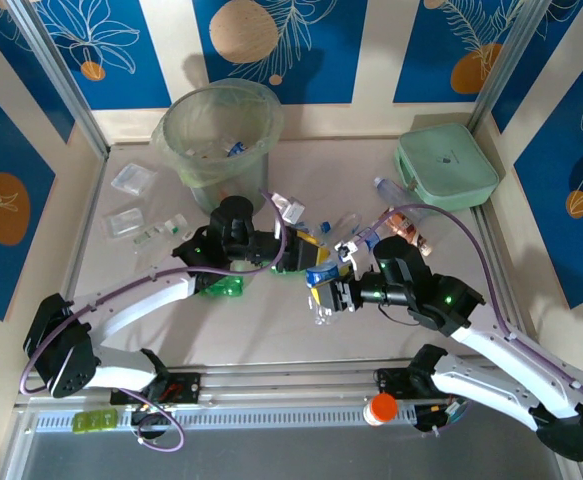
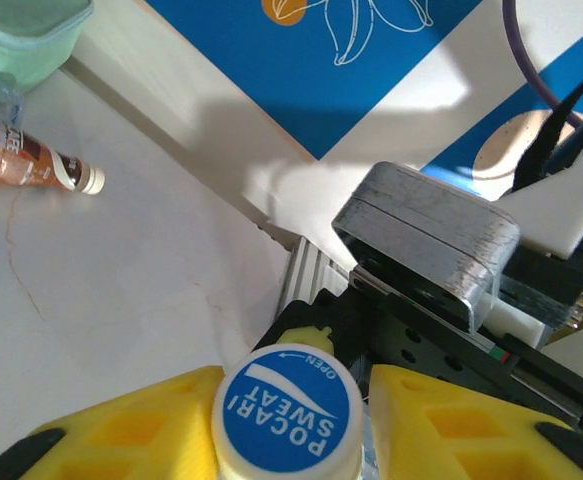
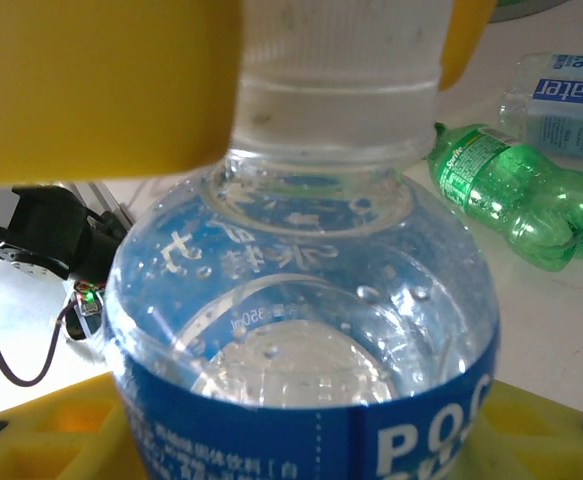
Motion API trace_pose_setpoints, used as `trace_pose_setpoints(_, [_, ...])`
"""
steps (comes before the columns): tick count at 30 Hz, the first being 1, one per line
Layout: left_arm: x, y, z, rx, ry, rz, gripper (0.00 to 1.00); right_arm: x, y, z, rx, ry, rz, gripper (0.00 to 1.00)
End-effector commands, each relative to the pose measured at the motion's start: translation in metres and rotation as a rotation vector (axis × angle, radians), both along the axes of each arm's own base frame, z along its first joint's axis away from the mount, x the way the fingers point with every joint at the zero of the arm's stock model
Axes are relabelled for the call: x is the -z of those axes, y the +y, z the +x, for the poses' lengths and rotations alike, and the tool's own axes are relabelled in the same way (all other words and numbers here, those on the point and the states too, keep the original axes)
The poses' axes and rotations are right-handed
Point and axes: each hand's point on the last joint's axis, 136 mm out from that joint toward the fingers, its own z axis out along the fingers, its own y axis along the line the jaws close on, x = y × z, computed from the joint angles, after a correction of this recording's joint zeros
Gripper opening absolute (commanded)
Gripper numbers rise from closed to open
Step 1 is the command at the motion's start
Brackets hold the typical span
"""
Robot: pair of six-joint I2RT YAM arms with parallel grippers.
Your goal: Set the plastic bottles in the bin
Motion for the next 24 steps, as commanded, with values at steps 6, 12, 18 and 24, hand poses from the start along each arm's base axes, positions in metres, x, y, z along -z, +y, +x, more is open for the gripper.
trace_pose_setpoints(6, [-0.018,-0.003,-0.008,0.048,-0.082,-0.017,0.16,-0.015,0.001,-0.002,-0.011,-0.017,0.043,0.58])
trace_pose_setpoints(12, [-0.032,-0.002,-0.003,0.027,-0.105,-0.008,0.12,-0.025,-0.009,0.001,0.024,-0.064,0.031,0.89])
trace_pose_setpoints(18, [-0.052,0.014,0.029,-0.087,-0.117,-0.002,0.07,-0.054,-0.028,-0.002,0.075,-0.161,0.046,0.99])
trace_pose_setpoints(24, [-0.096,0.047,0.09,-0.259,-0.09,-0.079,0.02,-0.095,-0.044,-0.009,0.099,-0.248,0.089,0.99])
